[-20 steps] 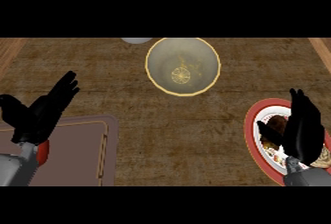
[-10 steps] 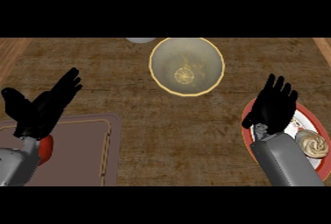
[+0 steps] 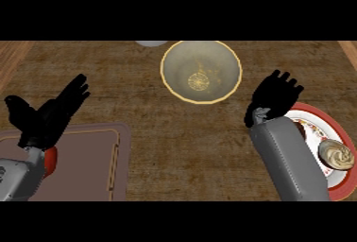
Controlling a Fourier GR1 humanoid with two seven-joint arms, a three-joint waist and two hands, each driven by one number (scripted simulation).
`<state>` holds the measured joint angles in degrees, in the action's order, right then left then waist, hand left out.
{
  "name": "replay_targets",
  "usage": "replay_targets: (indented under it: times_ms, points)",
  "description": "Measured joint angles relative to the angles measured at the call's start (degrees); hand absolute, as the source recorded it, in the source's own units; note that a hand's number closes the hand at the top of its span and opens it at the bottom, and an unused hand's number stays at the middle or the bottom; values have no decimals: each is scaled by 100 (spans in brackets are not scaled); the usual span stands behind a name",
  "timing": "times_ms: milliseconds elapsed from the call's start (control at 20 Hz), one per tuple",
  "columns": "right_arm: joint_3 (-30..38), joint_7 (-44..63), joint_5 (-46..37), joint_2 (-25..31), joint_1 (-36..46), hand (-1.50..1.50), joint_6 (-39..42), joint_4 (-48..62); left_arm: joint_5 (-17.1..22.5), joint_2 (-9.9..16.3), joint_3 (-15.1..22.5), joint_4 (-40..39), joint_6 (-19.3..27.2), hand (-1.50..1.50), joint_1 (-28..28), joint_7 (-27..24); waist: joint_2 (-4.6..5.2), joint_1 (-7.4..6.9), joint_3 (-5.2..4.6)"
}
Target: Pick the sweet potato from the plate and place it in the bowl
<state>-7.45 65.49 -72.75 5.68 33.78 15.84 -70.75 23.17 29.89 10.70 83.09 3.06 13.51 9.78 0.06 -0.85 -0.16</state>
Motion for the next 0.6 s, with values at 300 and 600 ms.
replay_targets:
  times_ms: [300, 600]
  points:
    - [468, 50, -263, -301, 249, -150, 366, 476, -30, -16, -81, -56, -24, 0, -15, -18, -5, 36, 6]
    - [880, 25, -533, -401, 370, -150, 648, 755, -10, 8, -172, -59, -147, 0, -72, -13, -13, 47, 9]
